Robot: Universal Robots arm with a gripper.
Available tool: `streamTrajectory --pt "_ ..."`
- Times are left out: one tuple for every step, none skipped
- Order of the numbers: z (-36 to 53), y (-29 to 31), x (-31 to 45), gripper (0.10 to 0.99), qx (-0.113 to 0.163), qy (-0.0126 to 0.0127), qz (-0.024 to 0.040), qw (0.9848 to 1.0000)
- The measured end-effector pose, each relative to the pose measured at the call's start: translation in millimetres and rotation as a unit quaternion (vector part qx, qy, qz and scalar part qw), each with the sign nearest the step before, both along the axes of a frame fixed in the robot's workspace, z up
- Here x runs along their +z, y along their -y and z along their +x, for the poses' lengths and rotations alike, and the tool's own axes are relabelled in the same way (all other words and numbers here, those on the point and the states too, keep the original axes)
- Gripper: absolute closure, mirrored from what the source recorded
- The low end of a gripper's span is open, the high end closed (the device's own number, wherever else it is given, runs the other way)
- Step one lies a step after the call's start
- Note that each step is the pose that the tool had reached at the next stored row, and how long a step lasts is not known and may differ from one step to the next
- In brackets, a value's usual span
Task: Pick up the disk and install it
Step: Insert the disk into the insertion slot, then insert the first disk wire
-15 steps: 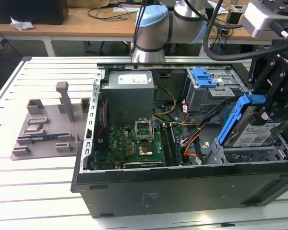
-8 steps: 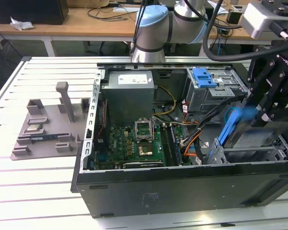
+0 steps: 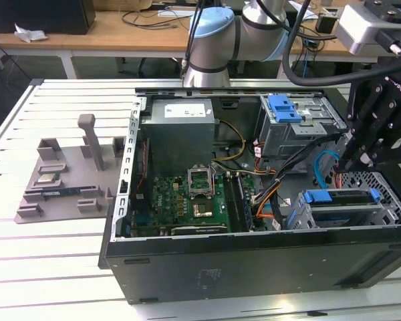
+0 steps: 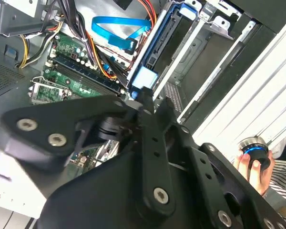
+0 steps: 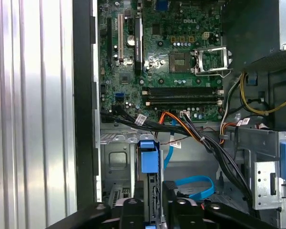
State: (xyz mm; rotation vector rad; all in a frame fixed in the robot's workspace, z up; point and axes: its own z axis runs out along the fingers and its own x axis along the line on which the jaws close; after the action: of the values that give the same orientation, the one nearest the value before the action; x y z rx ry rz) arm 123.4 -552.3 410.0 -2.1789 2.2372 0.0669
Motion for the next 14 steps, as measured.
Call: streamTrajectory --pt "0.0 0.0 0.0 0.851 0.000 0.0000 0.0000 1.0000" --pt "0.0 0.0 0.0 0.910 0.000 0.0000 0.0000 1.0000" --pt "0.0 0.0 -0.1 0.973 0.000 0.0000 0.0000 1.0000" --pt "0.0 0.0 -0.1 0.980 0.000 0.0000 0.0000 1.0000" --pt "0.0 0.0 -0.1 0.980 0.000 0.0000 0.0000 1.0000" --pt "0.0 0.0 -0.1 0.980 0.000 0.0000 0.0000 1.0000" --pt "0.0 0.0 -0.1 0.980 0.000 0.0000 0.0000 1.0000" --pt "0.0 0.0 -0.2 0.980 0.000 0.0000 0.0000 1.0000" --pt "0.0 0.0 -0.2 0.980 0.000 0.0000 0.0000 1.0000" --pt "0.0 0.0 -0.2 0.980 0.000 0.0000 0.0000 1.0000" --pt "0.8 -0.5 -0.5 0.980 0.000 0.0000 0.0002 1.0000" --pt "4.7 -3.5 -0.4 0.980 0.000 0.0000 -0.0012 1.0000" --pt "9.9 -8.1 -0.3 0.980 0.000 0.0000 -0.0031 1.0000" --pt "12.1 -10.4 -0.3 0.980 0.000 0.0000 -0.0039 1.0000"
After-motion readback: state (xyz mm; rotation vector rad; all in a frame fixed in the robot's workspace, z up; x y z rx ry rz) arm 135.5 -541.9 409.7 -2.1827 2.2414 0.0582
